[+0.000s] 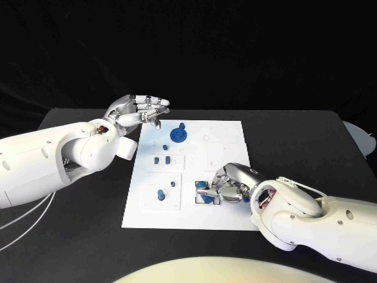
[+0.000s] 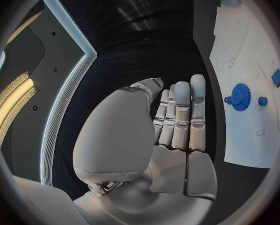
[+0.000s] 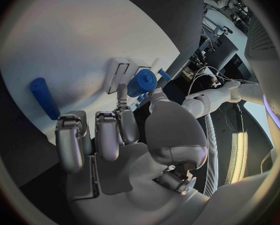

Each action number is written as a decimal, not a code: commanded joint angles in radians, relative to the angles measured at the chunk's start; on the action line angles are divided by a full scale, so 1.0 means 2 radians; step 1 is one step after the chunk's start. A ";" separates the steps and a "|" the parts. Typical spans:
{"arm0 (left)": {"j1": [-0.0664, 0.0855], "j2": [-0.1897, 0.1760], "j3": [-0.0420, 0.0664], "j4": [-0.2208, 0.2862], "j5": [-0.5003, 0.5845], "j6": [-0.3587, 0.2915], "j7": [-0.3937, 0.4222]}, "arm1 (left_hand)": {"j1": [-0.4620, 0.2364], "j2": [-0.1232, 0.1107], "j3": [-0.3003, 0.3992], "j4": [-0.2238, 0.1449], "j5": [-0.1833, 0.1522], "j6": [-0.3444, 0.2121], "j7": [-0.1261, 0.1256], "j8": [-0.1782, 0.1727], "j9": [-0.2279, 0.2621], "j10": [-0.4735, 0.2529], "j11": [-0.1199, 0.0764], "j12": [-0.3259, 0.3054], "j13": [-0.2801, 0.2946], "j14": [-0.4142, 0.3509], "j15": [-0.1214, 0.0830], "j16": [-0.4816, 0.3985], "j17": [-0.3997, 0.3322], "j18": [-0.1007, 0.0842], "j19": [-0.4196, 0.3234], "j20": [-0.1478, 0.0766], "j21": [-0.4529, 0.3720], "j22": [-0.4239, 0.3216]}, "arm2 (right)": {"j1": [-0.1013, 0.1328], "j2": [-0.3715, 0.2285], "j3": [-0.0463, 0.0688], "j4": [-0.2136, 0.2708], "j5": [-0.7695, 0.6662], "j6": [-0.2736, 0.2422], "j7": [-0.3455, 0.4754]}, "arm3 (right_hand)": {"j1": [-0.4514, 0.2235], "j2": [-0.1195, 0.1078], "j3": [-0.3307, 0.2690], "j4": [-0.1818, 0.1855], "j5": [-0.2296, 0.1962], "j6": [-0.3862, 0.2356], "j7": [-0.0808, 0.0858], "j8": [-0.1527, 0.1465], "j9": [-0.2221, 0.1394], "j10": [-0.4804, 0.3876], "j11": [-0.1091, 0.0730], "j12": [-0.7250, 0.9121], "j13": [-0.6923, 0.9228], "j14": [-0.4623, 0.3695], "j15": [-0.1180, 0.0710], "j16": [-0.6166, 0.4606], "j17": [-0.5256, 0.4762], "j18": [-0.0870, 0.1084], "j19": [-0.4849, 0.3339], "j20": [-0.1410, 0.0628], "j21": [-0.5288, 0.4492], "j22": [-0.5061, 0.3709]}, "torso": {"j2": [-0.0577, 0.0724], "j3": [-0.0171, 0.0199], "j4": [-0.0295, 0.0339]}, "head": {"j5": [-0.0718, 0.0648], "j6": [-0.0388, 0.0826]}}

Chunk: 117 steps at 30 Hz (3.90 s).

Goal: Assemble the parts on the task board

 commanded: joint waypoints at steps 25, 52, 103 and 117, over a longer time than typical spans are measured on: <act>0.000 -0.001 0.000 -0.001 0.002 0.007 0.001 | -0.008 0.002 0.004 0.002 0.001 -0.004 -0.001 -0.002 0.000 -0.005 -0.001 0.004 0.001 -0.002 0.003 0.000 -0.001 0.003 -0.002 0.002 -0.003 -0.001 | 0.000 -0.030 0.000 0.034 -0.017 -0.009 0.032 | 0.019 0.039 -0.004 -0.001 0.014 -0.002 -0.003 0.015 0.002 0.006 -0.002 0.010 0.049 0.040 -0.004 0.006 0.056 -0.007 0.052 -0.002 0.002 0.132 | -0.001 0.0002 -0.0015 | 0.002 -0.001; 0.000 0.003 0.000 -0.003 0.002 0.006 0.001 | -0.008 0.003 0.005 0.002 0.001 -0.004 -0.001 -0.002 0.000 -0.006 -0.001 0.005 0.001 -0.002 0.003 0.000 -0.002 0.003 -0.002 0.003 -0.003 -0.001 | -0.004 -0.009 0.000 0.018 -0.006 0.005 0.053 | 0.057 0.062 -0.025 -0.003 0.049 -0.005 -0.004 0.017 -0.003 0.007 -0.002 0.009 0.050 0.040 -0.004 0.006 0.057 -0.007 0.052 -0.003 0.002 0.132 | -0.001 0.0004 -0.0001 | 0.001 0.001; 0.000 -0.001 0.000 -0.002 0.002 0.006 -0.002 | -0.008 0.005 0.007 0.000 0.001 -0.005 -0.001 -0.002 0.000 -0.008 -0.001 0.006 0.001 -0.003 0.003 0.001 -0.002 0.003 -0.002 0.003 -0.004 -0.002 | -0.004 -0.018 0.000 0.006 -0.018 0.029 0.056 | 0.168 0.054 -0.064 -0.002 -0.007 -0.001 -0.002 0.014 -0.022 0.008 -0.001 0.008 0.055 0.040 -0.003 0.006 0.058 -0.007 0.052 -0.002 0.002 0.132 | -0.001 0.0007 0.0006 | 0.002 -0.002; 0.000 -0.001 0.000 -0.002 0.002 0.006 -0.001 | -0.008 0.005 0.007 0.000 0.001 -0.005 -0.001 -0.002 0.000 -0.008 -0.001 0.006 0.001 -0.003 0.003 0.001 -0.002 0.003 -0.002 0.003 -0.004 -0.002 | 0.004 -0.062 0.000 0.018 -0.019 -0.006 0.069 | 0.186 0.069 -0.089 -0.005 -0.005 -0.012 0.000 0.013 -0.023 0.003 0.001 -0.001 0.049 0.039 -0.002 0.004 0.055 -0.007 0.052 -0.001 0.002 0.132 | -0.002 0.0002 -0.0003 | 0.001 -0.001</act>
